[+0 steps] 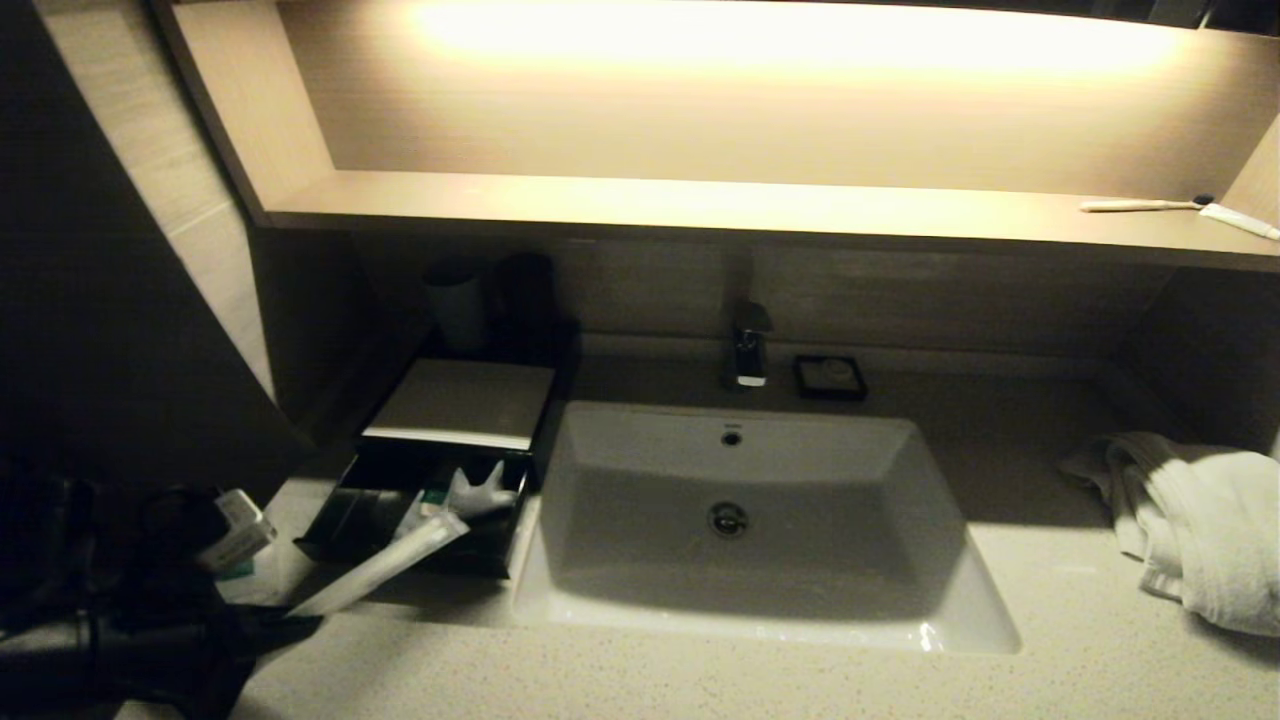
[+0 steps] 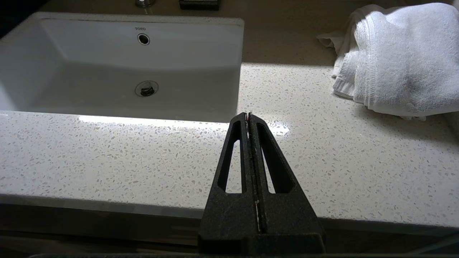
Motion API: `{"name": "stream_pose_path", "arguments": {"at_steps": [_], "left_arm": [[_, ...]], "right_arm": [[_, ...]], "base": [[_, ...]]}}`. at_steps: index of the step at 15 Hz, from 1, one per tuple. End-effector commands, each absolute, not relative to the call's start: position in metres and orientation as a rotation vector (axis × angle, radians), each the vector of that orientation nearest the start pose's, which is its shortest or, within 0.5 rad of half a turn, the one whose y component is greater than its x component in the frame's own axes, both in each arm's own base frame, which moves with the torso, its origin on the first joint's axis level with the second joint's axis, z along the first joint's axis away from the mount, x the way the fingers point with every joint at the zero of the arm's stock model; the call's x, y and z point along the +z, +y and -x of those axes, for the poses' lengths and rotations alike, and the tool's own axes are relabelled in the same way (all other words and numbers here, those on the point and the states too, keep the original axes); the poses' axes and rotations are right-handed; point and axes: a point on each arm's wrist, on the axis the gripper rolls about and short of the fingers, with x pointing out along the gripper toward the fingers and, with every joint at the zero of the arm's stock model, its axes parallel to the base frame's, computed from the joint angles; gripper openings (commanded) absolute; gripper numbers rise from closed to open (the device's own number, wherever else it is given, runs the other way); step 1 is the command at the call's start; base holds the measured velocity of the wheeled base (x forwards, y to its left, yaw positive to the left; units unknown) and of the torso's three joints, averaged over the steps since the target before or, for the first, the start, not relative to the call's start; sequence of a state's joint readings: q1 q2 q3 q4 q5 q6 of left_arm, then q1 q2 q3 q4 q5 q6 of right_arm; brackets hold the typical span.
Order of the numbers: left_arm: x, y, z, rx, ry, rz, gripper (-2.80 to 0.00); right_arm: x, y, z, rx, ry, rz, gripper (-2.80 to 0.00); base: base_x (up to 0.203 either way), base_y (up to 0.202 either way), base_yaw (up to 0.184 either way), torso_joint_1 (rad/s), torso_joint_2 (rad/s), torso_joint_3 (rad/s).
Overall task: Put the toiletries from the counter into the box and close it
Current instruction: Place the bathroom toiletry into the drawer
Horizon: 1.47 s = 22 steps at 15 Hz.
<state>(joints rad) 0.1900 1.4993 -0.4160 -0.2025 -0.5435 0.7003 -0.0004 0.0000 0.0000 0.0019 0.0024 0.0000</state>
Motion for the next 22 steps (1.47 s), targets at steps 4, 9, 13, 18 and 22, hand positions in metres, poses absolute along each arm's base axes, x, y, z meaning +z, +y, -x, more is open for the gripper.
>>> {"name": "stream_pose_path", "arguments": {"at_steps": [4, 9, 13, 18, 22], "left_arm": [[0.121, 0.015, -0.201, -0.510, 0.730, -0.217, -2.80], [0.133, -0.017, -0.221, -0.418, 0.774, -0.168, -2.80], [0.132, -0.020, -0.226, -0.393, 0.792, -0.171, -2.80], [0.129, -0.019, -0.228, -0.349, 0.810, -0.190, -2.80], [0.133, -0.023, -0.237, -0.313, 0.820, -0.161, -2.80]], "right_arm": [[0.075, 0.000, 0.023, 0.003, 0.002, 0.000, -2.80], [0.075, 0.000, 0.023, 0.003, 0.002, 0.000, -2.80], [0.075, 0.000, 0.023, 0.003, 0.002, 0.000, -2.80], [0.075, 0.000, 0.023, 0.003, 0.002, 0.000, -2.80], [0.075, 0.000, 0.023, 0.003, 0.002, 0.000, -2.80]], "base": [[0.000, 0.000, 0.000, 0.000, 0.00, 0.000], [0.000, 0.000, 0.000, 0.000, 0.00, 0.000], [0.000, 0.000, 0.000, 0.000, 0.00, 0.000], [0.000, 0.000, 0.000, 0.000, 0.00, 0.000], [0.000, 0.000, 0.000, 0.000, 0.00, 0.000]]}}
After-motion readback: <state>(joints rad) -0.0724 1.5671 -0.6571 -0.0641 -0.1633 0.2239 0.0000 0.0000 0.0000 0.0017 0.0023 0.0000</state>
